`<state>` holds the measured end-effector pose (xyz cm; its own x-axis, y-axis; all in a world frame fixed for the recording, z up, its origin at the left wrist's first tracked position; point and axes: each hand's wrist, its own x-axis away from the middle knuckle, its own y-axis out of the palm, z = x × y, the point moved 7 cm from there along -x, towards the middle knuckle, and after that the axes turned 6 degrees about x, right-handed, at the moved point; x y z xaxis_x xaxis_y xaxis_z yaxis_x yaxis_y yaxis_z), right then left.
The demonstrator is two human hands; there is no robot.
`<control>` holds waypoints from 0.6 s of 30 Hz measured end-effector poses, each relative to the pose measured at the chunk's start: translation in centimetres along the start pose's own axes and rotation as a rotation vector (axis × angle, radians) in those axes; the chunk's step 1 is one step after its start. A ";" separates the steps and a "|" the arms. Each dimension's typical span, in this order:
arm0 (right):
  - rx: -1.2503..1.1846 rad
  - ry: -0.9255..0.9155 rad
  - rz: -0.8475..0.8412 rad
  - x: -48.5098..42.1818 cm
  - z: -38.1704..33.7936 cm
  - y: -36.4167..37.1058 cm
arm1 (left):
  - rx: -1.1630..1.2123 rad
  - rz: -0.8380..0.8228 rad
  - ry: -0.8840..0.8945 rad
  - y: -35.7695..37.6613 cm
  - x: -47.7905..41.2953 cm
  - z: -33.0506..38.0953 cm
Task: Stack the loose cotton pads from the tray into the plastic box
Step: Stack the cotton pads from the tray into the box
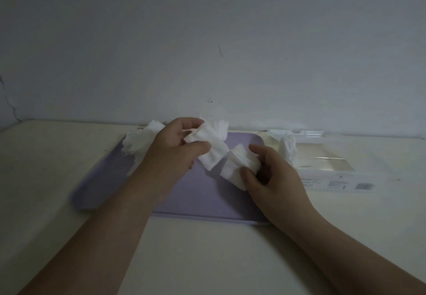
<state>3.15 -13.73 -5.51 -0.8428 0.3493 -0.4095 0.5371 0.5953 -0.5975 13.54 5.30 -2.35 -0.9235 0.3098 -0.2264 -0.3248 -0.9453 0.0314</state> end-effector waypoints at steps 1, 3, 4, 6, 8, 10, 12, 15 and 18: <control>-0.015 0.011 0.005 0.0 0.1 0.0 | 0.115 -0.078 -0.068 0.8 0.2 -0.5; -0.052 0.038 0.013 -0.1 0.4 -0.1 | 0.183 -0.197 -0.131 2.2 0.7 -1.3; -0.072 0.056 0.014 -0.2 0.5 -0.1 | 0.182 -0.234 -0.141 2.7 1.0 -1.5; -0.127 0.083 0.016 -0.4 0.6 -0.2 | 0.166 -0.259 -0.158 3.2 1.4 -2.0; -0.187 0.099 0.009 -0.4 0.7 -0.2 | 0.095 -0.259 -0.171 3.3 1.6 -2.5; -0.249 0.120 -0.007 -0.4 0.9 -0.1 | -0.015 -0.246 -0.141 3.2 1.7 -2.8; -0.280 0.127 -0.019 -0.4 1.1 0.2 | -0.084 -0.221 -0.088 2.9 1.5 -2.9; -0.239 0.097 -0.032 -0.5 1.1 0.3 | -0.116 -0.214 -0.042 2.7 1.4 -3.0; -0.223 0.070 -0.059 -0.4 0.5 0.2 | -0.077 -0.226 -0.062 2.8 1.4 -3.5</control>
<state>3.62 -14.14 -5.83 -0.8772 0.3536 -0.3249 0.4721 0.7585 -0.4492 12.09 2.70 -5.99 -0.8407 0.5176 -0.1594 -0.5101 -0.8556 -0.0880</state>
